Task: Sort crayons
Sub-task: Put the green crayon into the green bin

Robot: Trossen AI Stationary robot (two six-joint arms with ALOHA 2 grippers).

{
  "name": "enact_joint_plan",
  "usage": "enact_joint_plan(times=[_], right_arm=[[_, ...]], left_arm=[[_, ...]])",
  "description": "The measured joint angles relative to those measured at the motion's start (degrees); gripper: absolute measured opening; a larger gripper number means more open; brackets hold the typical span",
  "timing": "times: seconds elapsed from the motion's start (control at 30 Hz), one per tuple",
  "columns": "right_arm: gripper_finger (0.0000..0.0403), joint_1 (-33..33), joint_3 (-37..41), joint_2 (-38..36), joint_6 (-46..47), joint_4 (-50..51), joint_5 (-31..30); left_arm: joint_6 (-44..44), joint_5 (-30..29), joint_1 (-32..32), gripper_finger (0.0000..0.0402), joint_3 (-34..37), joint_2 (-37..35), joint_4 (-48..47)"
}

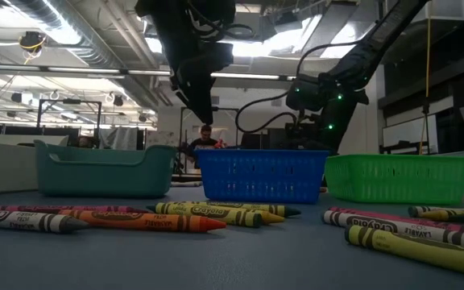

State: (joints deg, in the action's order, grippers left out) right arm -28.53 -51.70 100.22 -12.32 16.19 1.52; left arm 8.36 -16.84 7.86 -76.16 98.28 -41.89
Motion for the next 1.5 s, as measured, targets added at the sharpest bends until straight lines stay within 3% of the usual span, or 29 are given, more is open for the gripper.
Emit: enact_joint_plan(times=[0.17,0.57,0.93,1.17,1.5], right_arm=[[0.0114,0.00,0.02,0.00,0.02,0.05,0.02],[0.0009,0.07,0.07,-0.09,0.02,0.30,0.24],[0.0025,0.04,-0.51,-0.01,0.02,1.16,0.15],[0.0009,-0.04,-7.24,0.20,0.00,12.05,-0.45],[0.0015,0.04,-20.60,0.17,0.33,36.18,1.81]], left_arm=[[0.00,0.00,0.00,0.0121,0.00,0.00,0.00],[0.00,0.00,-0.02,0.0121,0.00,0.00,0.00],[-0.02,0.00,-0.02,0.0121,0.00,0.00,0.02],[-0.02,0.00,-0.02,0.0121,0.00,0.00,0.83],[-0.02,0.00,-0.02,0.0121,0.00,0.00,0.87]])
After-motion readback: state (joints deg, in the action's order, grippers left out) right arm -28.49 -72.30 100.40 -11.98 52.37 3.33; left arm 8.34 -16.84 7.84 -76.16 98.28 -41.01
